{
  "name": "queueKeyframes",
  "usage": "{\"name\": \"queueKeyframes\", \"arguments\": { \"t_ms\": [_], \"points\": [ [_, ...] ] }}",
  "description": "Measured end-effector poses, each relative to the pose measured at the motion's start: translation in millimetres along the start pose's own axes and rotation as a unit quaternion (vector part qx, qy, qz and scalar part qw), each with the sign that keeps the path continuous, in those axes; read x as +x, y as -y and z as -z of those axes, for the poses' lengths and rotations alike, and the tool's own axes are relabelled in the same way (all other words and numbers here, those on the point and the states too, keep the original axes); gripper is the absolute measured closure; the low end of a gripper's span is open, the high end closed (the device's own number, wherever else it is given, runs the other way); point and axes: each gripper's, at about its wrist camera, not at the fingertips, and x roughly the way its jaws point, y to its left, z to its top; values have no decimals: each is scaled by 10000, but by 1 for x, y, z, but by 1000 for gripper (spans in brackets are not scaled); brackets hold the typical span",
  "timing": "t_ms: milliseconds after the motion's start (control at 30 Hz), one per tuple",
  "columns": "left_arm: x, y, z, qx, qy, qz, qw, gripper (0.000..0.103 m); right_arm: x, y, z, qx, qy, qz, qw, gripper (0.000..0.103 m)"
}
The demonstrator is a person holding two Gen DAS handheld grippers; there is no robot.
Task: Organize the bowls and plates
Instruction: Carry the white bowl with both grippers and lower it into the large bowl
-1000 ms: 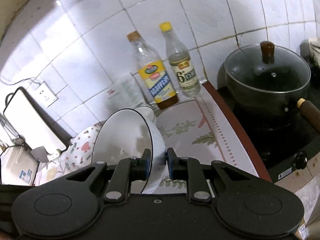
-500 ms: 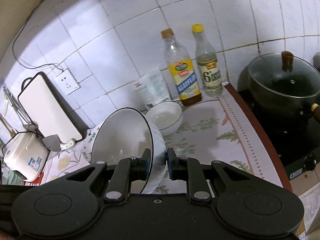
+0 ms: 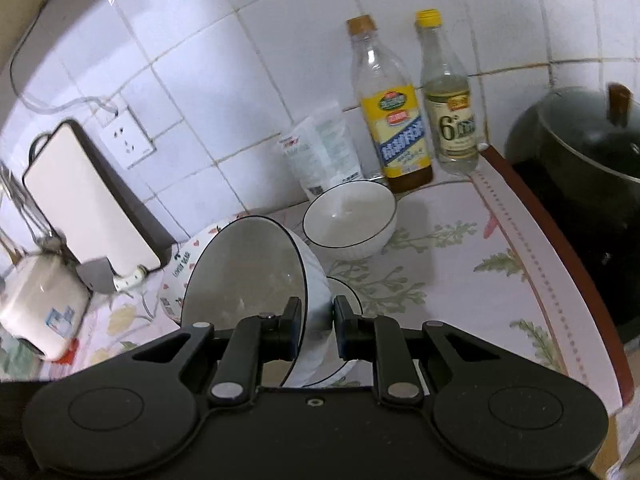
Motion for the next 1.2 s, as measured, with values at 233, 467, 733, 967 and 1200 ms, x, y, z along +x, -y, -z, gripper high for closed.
{"name": "queueKeyframes", "arguments": {
  "t_ms": [233, 467, 733, 967, 1200],
  "points": [
    [27, -10, -8, -72, -163, -83, 9998, 86, 29, 2, 5, -238, -86, 66, 9997, 82],
    [39, -16, -11, -82, -156, -209, 9996, 86, 48, 2, 9, -462, -199, 74, 9987, 82],
    [53, -19, -14, -49, -334, -371, 9987, 86, 61, -4, 14, -813, -257, 222, 9961, 82],
    [56, -17, -18, 99, -505, -523, 9973, 86, 67, -2, 18, -689, -399, 258, 9965, 81],
    [60, -15, -20, 155, -578, -589, 9965, 86, 71, -16, 22, -1289, -212, 733, 9887, 76]
  ]
}}
